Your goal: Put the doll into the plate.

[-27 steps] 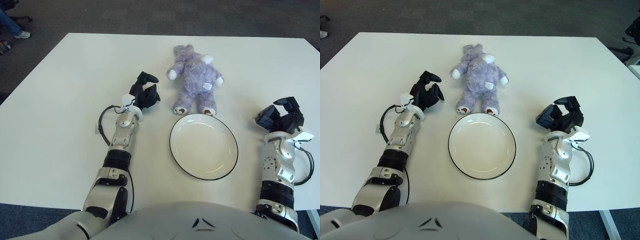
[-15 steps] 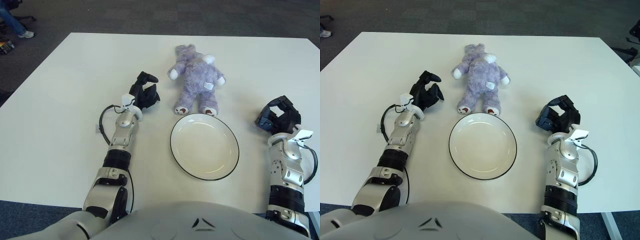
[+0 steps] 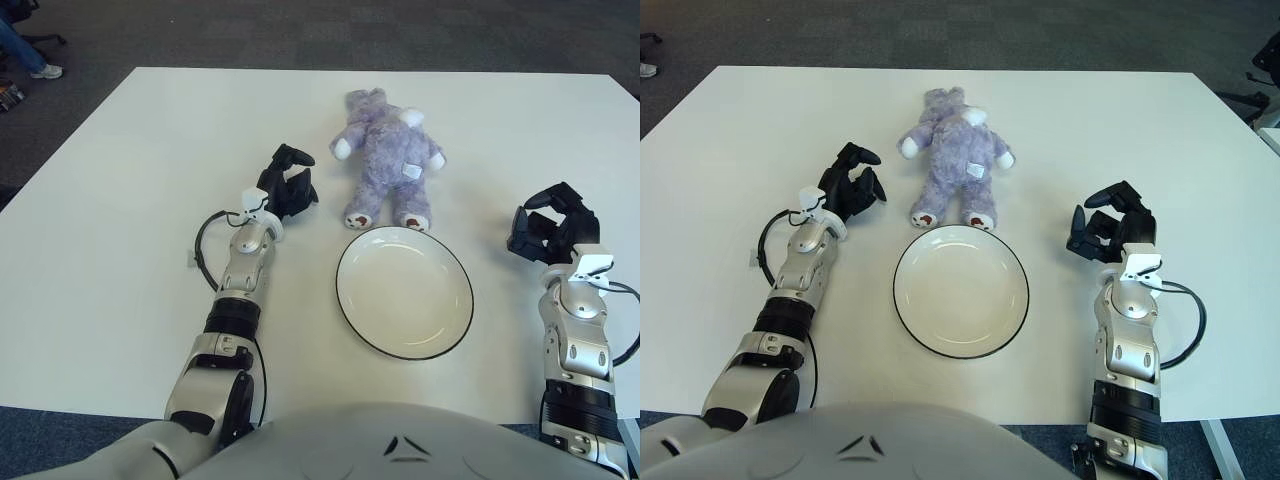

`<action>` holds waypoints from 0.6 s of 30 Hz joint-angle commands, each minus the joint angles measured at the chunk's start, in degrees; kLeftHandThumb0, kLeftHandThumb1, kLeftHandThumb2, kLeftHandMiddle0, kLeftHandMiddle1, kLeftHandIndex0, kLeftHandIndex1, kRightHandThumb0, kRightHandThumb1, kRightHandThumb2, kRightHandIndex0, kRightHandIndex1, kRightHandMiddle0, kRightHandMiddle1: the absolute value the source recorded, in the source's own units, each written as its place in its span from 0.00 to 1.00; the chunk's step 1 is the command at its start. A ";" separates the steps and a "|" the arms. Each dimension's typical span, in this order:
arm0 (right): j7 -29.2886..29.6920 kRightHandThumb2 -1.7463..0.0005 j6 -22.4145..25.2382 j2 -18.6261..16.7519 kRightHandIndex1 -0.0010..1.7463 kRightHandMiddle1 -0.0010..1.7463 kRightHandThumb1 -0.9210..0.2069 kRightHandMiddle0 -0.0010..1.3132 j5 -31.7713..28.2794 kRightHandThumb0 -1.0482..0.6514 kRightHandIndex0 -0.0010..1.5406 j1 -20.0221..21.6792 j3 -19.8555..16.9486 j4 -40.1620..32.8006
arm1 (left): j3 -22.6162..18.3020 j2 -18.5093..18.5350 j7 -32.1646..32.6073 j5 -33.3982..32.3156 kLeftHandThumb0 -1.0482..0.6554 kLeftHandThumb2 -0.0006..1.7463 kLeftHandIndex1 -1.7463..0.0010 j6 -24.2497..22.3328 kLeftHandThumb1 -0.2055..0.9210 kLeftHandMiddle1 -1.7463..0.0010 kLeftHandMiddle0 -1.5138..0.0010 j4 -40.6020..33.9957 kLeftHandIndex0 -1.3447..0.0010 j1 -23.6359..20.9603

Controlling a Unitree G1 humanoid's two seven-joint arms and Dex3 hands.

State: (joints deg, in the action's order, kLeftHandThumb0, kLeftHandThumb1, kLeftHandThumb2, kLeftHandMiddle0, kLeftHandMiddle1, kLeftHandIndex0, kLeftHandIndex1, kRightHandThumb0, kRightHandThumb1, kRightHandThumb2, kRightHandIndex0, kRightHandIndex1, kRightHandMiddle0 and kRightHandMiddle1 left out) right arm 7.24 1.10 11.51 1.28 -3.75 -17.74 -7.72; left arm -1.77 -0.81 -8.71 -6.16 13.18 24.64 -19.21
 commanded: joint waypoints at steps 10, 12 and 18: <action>3.56 0.47 0.36 4.49 1.00 1.00 0.27 0.29 15.57 0.38 0.64 1.97 3.99 -3.60 | -0.12 0.45 -0.53 0.02 0.39 0.46 0.00 0.11 0.82 0.00 0.46 0.81 0.76 -0.06; 4.42 0.50 1.67 4.84 1.00 1.00 0.23 0.27 19.02 0.39 0.65 2.12 4.83 -4.70 | -0.15 0.43 -0.63 -0.10 0.39 0.46 0.00 0.15 0.82 0.00 0.46 0.90 0.76 -0.08; 4.97 0.59 4.88 5.42 0.95 0.90 0.20 0.15 25.04 0.36 0.39 2.06 5.99 -6.41 | -0.18 0.39 -0.86 -0.19 0.39 0.46 0.00 0.70 0.82 0.00 0.46 1.55 0.76 -0.17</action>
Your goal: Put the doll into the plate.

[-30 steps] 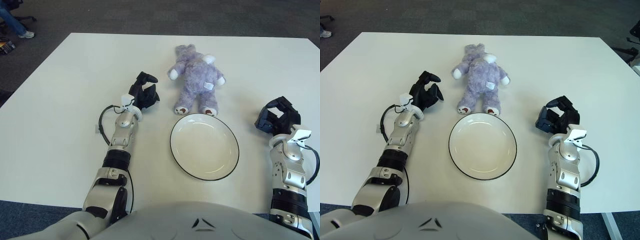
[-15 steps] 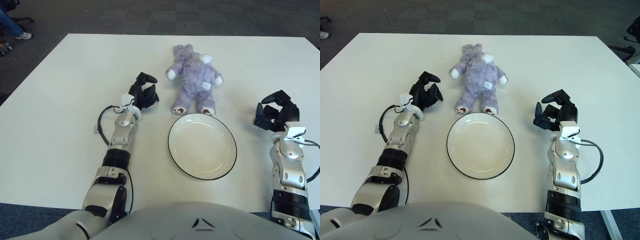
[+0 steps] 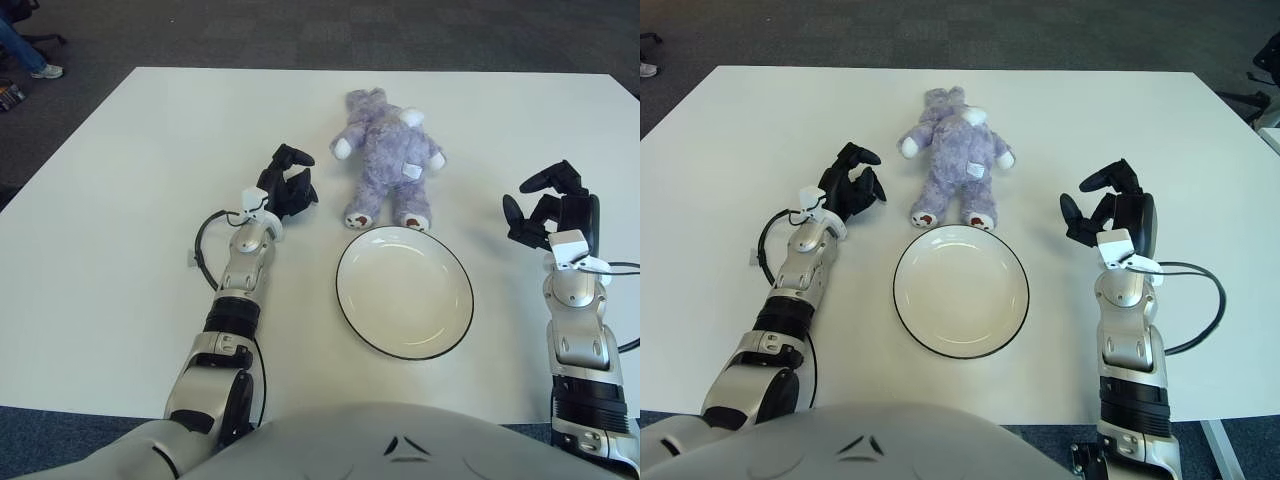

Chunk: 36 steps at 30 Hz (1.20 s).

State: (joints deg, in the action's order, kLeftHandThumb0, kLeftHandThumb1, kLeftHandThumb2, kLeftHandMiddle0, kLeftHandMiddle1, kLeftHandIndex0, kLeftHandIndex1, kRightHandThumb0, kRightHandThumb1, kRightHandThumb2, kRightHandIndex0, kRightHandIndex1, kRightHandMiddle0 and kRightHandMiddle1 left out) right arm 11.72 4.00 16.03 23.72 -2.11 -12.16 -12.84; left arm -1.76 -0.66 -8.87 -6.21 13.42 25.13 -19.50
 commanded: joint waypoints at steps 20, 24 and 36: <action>4.92 0.64 1.15 2.96 0.38 0.30 0.33 0.00 9.63 0.14 0.02 3.41 2.84 3.21 | -0.13 0.04 -0.56 -0.05 0.39 0.46 0.00 0.80 0.81 0.00 0.48 1.52 0.76 0.19; 5.63 0.62 0.18 3.34 0.39 0.26 0.40 0.00 10.43 0.15 0.00 4.17 3.66 3.76 | -0.01 -0.04 -0.49 0.15 0.39 0.47 0.00 1.12 0.81 0.00 0.48 1.78 0.76 0.15; 6.53 0.59 -1.62 4.73 0.70 0.18 0.50 0.00 13.37 0.15 0.00 7.41 6.98 5.84 | 0.32 -0.02 -1.81 0.00 0.40 0.46 0.00 3.86 0.82 0.00 0.48 2.89 0.77 0.27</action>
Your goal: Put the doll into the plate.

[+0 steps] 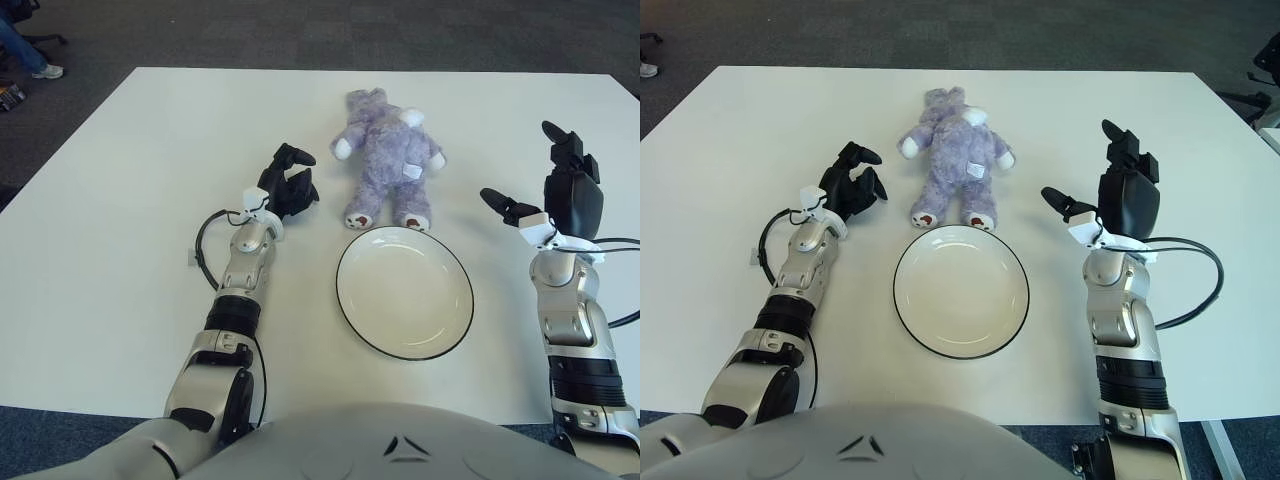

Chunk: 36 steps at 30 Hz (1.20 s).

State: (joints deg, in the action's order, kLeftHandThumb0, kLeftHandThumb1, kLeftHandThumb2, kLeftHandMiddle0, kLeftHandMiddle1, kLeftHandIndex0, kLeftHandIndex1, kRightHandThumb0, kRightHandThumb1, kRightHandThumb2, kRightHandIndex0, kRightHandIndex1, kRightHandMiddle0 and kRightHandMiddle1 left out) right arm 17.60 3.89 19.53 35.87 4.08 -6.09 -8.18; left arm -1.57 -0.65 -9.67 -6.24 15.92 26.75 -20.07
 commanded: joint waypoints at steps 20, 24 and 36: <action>-5.42 0.49 -8.04 9.18 0.48 0.09 0.65 0.00 5.57 0.28 0.00 4.72 6.22 2.38 | 0.38 -0.70 -1.54 0.17 0.40 0.45 0.00 3.65 0.83 0.02 0.48 1.95 0.77 1.20; -7.21 0.45 -10.38 10.76 0.28 0.04 0.68 0.00 3.98 0.31 0.00 5.63 6.28 3.68 | 0.43 -0.78 -1.69 0.12 0.40 0.45 0.00 3.60 0.83 0.03 0.47 1.86 0.77 1.28; -8.22 0.40 -19.28 13.65 0.08 0.04 0.72 0.00 0.43 0.36 0.00 8.09 6.09 8.05 | 0.87 -0.87 -0.29 1.72 0.40 0.44 0.00 4.15 0.84 0.04 0.48 1.74 0.78 1.51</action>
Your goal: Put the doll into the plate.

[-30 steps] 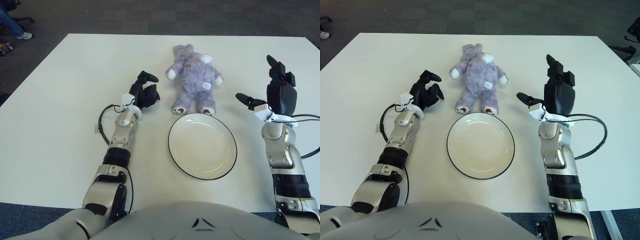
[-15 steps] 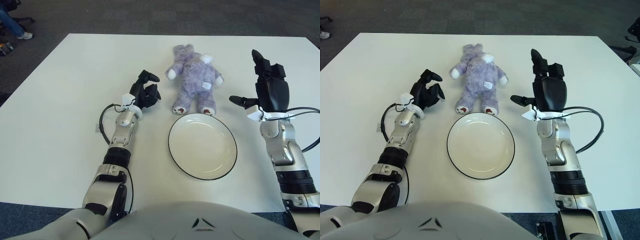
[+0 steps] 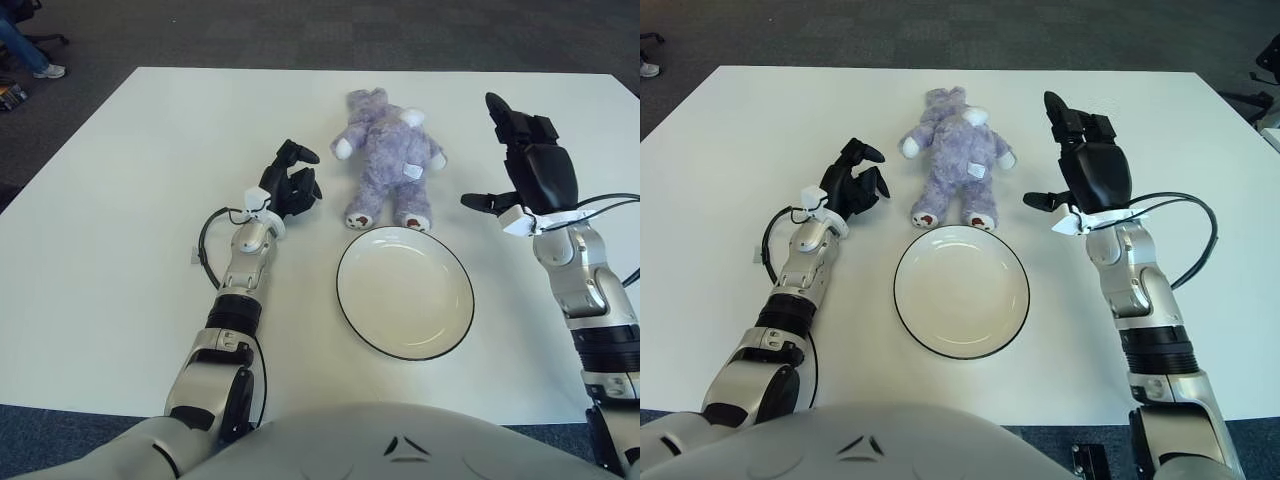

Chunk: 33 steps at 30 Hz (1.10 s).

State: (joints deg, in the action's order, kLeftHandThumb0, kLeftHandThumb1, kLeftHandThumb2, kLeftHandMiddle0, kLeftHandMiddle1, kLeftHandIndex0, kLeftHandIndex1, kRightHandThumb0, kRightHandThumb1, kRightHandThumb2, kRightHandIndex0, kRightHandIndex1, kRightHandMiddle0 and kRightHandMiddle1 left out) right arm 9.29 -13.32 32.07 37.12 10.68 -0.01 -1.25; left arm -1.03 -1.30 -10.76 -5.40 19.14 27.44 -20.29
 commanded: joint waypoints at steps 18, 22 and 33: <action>-0.22 0.49 -6.61 2.91 0.01 0.04 0.52 0.00 1.08 0.22 0.00 4.17 0.63 4.43 | 0.25 -0.50 0.69 0.85 0.40 0.43 0.00 0.68 0.85 0.04 0.48 0.69 0.78 1.74; -0.28 0.53 -6.56 3.10 0.00 0.02 0.44 0.00 1.81 0.18 0.00 4.96 1.31 5.10 | 0.26 -0.54 1.04 1.04 0.40 0.43 0.00 0.45 0.85 0.04 0.48 0.44 0.78 1.82; 2.22 0.59 -8.26 2.54 0.01 0.00 0.33 0.00 3.39 0.14 0.01 9.20 3.98 10.98 | 0.29 -0.72 1.72 1.72 0.40 0.44 0.00 -0.01 0.85 0.03 0.49 -0.20 0.78 2.14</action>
State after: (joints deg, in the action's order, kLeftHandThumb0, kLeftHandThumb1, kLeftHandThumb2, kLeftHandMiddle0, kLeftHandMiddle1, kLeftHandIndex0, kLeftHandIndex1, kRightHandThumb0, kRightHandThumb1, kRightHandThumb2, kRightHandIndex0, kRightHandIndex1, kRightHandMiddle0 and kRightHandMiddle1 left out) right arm 10.19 -20.61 34.44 39.72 18.06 3.12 8.04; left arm -0.91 -1.83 -9.73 -3.98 19.63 26.87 -20.15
